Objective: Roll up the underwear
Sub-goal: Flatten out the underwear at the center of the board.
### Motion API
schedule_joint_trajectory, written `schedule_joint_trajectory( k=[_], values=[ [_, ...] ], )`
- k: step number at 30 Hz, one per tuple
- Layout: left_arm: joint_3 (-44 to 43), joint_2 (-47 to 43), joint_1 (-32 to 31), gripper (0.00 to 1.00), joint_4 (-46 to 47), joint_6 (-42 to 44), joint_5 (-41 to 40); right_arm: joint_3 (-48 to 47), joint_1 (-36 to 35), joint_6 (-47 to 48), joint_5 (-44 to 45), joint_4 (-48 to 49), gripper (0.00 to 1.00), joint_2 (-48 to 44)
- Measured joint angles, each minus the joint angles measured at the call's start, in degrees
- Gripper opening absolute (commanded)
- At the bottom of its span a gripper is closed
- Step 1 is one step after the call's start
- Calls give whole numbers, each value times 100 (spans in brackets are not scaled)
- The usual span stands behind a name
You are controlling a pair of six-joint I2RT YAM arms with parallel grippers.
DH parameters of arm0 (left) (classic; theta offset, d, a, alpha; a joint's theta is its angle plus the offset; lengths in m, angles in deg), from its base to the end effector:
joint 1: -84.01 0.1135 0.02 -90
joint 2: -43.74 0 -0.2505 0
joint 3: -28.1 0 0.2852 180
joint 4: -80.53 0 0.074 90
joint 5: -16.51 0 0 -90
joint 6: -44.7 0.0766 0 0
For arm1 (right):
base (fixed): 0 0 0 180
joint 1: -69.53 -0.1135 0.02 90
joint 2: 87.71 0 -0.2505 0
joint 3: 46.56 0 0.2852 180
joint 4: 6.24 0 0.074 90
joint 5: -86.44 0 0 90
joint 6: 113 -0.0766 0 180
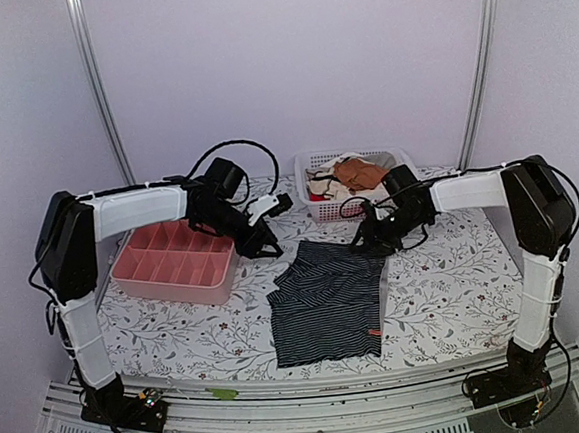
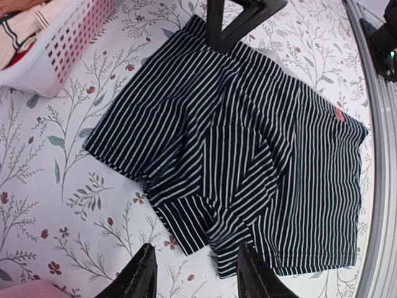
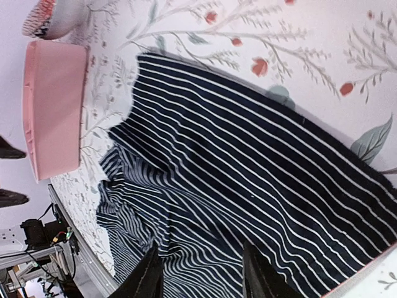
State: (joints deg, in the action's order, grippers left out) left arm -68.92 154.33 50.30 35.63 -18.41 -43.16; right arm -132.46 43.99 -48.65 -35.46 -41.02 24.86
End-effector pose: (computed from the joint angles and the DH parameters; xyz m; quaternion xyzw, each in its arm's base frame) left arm 0.3600 -0.2867 0.1617 0.5300 0.7661 -0.2669 0.2468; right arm 0.3773 0.2251 0.0947 -0.0669 0.9319 0.3426 0.0988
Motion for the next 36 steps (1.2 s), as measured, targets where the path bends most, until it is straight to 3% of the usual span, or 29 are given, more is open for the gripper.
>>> schedule_joint_trajectory(
  k=[5,12,28,36],
  values=[
    [-1073,907,44,44,-66,2,-55,-59,372,326,35,-11,42,-503],
    [-2162,1906,127,43,-101,-7,-170,-111,1003,627,483,-380,41,-334],
    [-2754,2640,273,43,50,-308,162,-1027,992,1410,732,-911,38,555],
    [-2540,2662,490,43,385,-785,640,286,990,1073,584,-391,44,-527]
  ],
)
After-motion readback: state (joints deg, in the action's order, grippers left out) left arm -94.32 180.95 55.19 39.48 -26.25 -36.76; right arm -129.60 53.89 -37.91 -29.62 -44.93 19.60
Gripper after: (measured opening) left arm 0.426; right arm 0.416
